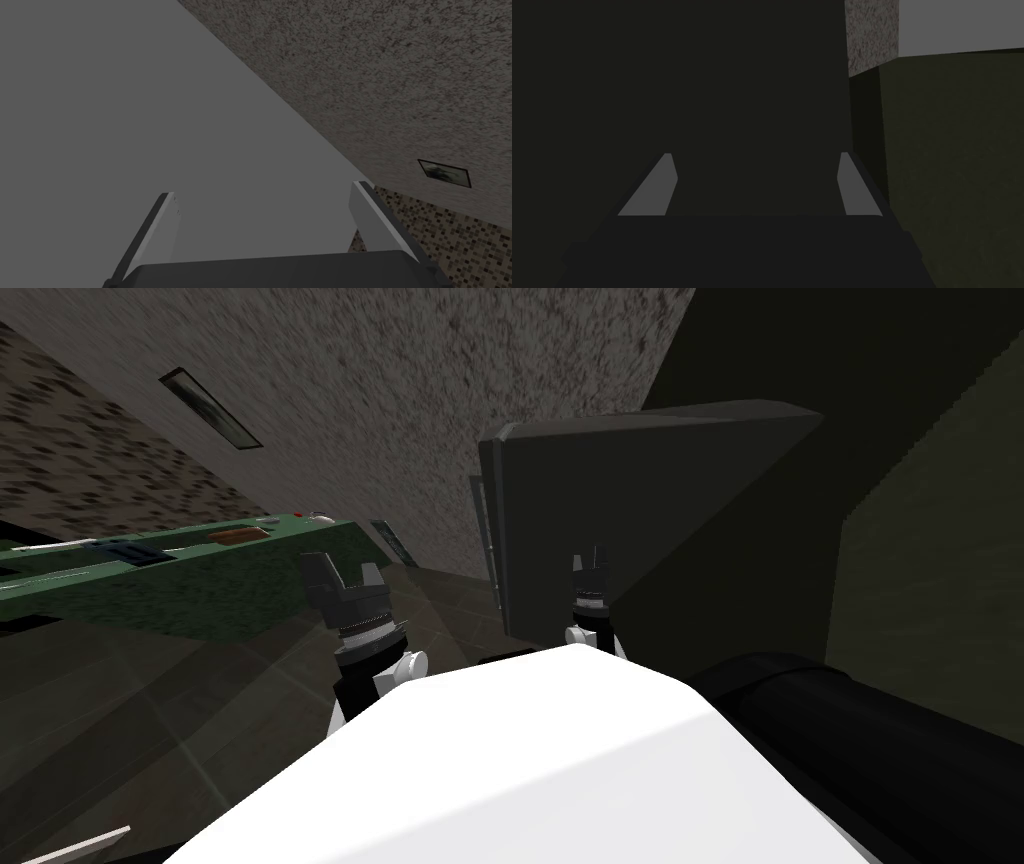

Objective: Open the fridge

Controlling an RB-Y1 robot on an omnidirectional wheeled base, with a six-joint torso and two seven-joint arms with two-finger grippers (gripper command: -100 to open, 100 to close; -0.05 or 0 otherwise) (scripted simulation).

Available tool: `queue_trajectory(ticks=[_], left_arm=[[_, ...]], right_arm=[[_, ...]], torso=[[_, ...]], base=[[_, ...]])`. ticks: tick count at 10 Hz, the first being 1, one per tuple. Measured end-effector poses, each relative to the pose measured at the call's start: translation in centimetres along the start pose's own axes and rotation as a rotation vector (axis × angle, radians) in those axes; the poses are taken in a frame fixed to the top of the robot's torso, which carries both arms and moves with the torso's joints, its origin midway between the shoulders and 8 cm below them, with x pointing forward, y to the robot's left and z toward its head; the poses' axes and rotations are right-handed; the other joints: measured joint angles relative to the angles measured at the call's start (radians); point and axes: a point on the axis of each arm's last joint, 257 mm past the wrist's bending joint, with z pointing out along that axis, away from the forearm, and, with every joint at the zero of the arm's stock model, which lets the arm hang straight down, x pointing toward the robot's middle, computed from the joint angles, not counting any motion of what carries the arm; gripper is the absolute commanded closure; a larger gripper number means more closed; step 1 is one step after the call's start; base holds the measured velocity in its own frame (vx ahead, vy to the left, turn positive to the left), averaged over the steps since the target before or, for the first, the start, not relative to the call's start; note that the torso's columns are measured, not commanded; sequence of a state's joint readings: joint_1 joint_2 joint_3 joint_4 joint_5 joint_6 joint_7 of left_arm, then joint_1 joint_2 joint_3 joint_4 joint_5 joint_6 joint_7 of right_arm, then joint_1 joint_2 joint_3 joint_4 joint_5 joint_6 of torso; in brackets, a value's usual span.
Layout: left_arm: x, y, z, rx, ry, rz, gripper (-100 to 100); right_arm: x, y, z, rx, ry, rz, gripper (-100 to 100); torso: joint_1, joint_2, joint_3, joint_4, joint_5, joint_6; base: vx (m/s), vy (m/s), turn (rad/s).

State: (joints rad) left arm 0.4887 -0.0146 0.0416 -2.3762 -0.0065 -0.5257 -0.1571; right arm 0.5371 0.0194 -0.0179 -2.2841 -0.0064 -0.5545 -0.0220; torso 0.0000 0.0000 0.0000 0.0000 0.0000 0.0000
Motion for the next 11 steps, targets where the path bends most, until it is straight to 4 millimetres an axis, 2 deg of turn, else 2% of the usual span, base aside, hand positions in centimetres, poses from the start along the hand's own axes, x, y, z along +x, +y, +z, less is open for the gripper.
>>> queue_trajectory(ticks=[2,9,10,11], left_arm=[[0.0,0.0,0.0,0.0,0.0,0.0,0],[0.0,-0.02,0.01,0.0,0.0,0.0,0],[0.0,-0.02,0.01,0.0,0.0,0.0,0],[0.0,0.0,0.0,0.0,0.0,0.0,0]], right_arm=[[0.0,0.0,0.0,0.0,0.0,0.0,0],[0.0,0.02,0.01,0.0,0.0,0.0,0],[0.0,0.02,0.01,0.0,0.0,0.0,-100],[0.05,-0.08,-0.07,0.004,0.018,-0.017,-100]], torso=[[0.0,0.104,-0.209,0.105,0.0,0.0],[0.0,0.618,-1.234,0.617,0.0,0.0],[0.0,0.691,-1.382,0.691,0.0,0.0],[0.001,0.724,-1.452,0.724,0.0,0.0]], base=[[0.0,0.0,0.0],[0.0,0.0,0.0],[0.026,0.019,-0.03],[0.041,0.038,-0.054]])
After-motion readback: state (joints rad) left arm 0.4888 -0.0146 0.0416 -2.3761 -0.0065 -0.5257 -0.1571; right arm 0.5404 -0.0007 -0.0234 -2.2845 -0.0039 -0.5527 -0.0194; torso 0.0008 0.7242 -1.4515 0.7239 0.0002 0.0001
